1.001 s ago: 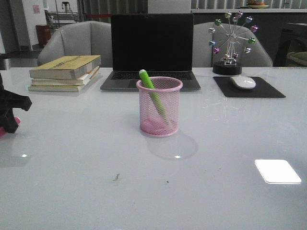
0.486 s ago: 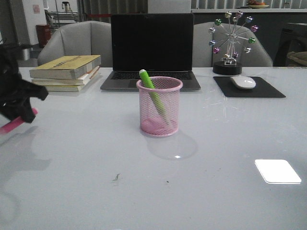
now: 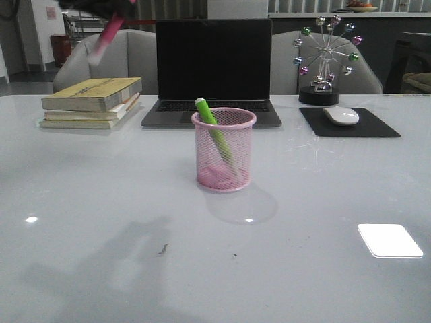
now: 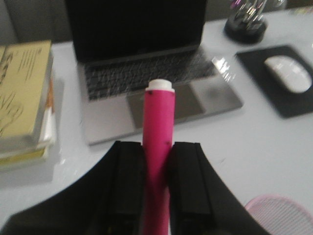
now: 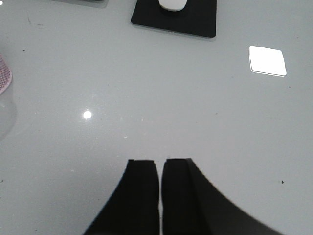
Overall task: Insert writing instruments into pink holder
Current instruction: 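Lift the pink marker upright with the left gripper toward the holder, then lower the pink marker into the holder beside the green marker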
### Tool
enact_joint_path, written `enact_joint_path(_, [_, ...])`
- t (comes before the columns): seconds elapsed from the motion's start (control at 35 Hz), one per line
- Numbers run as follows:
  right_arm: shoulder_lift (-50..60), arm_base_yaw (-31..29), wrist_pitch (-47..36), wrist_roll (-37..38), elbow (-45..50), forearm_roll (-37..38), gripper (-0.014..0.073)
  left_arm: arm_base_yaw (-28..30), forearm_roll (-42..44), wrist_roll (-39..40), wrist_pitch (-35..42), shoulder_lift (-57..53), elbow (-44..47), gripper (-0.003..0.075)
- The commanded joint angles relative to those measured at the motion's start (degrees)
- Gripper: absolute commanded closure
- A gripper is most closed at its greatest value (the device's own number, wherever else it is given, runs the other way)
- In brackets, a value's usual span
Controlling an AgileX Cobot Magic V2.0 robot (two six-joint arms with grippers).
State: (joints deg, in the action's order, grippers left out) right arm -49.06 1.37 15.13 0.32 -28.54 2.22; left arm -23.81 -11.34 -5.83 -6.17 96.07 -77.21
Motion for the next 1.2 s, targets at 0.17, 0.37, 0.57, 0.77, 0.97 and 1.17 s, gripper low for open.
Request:
enact_joint_path(0.17, [0.61,-0.34,-3.94,0.18,-1.56,0.38,0.0397,-11.37,-1.62,0.08,25.48,-2.97,-1.94,0.0624])
enact_joint_path(0.37, [0.61,-0.34,-3.94,0.18,-1.56,0.38,0.0397,-16.52,-1.62,1.66,33.82,2.5,-1.48,0.0617])
enact_joint_path(0.57, [0.61,-0.34,-3.94,0.18,-1.56,0.38,0.0397,-19.21,1.59,5.45,51.02,8.36,4.53,0.0617])
enact_joint_path(0.77, [0.61,-0.34,-3.94,0.18,-1.56,0.38,0.0397,-18.55,5.12,7.44,61.81,12.05,10.25,0.0617])
enact_joint_path(0.97, [0.61,-0.34,-3.94,0.18,-1.56,0.38,0.0397,-15.51,13.04,13.35,71.76,18.03,10.9,0.0617])
enact_joint_path(1.17, [0.61,-0.34,-3.94,0.18,-1.56,0.38,0.0397,-13.69,13.03,14.71,75.35,21.28,10.9,0.0617])
